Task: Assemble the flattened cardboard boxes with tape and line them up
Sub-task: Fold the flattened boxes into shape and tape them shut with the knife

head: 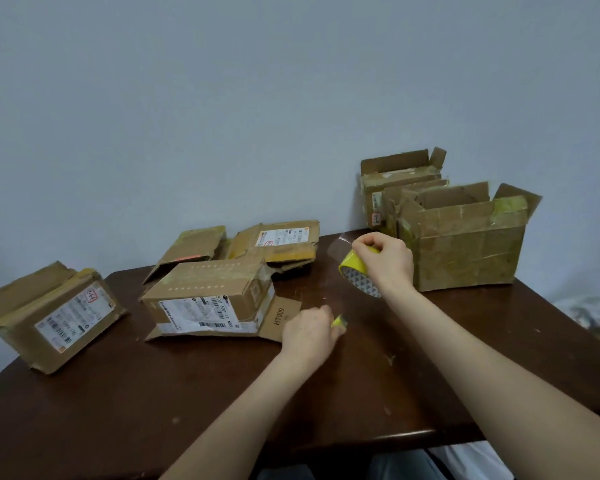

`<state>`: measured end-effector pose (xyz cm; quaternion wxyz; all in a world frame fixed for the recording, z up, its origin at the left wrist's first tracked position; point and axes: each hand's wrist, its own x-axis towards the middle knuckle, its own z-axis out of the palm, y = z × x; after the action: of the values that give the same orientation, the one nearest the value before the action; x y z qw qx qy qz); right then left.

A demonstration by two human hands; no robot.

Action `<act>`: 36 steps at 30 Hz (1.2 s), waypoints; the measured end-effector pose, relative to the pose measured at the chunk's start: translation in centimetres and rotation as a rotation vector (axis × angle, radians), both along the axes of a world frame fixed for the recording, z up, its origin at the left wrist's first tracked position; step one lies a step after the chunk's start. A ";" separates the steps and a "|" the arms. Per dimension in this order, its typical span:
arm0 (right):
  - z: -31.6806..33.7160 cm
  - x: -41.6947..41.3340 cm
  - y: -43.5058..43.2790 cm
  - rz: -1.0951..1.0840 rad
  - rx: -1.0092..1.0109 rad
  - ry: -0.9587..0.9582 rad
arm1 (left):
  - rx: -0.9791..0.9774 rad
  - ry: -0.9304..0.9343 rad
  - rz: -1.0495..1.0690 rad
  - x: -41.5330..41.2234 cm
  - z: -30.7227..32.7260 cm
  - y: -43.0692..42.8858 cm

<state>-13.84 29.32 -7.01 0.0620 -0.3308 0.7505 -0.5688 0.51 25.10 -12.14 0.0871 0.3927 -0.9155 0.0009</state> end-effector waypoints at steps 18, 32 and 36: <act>-1.0 -1.2 1.0 0.069 -0.025 0.097 | 0.213 0.710 -0.047 -5.8 6.4 -2.1; -1.1 -1.2 1.8 0.226 0.050 0.175 | 0.041 0.483 -0.039 -4.7 5.0 -2.7; -1.3 -1.3 2.6 0.194 0.195 0.318 | 0.162 0.149 -0.002 -1.9 4.1 -2.6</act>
<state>-15.14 31.95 -8.32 0.0289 -0.4797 0.7668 -0.4255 -1.37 22.50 -8.01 0.1230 0.3967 -0.9039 -0.1025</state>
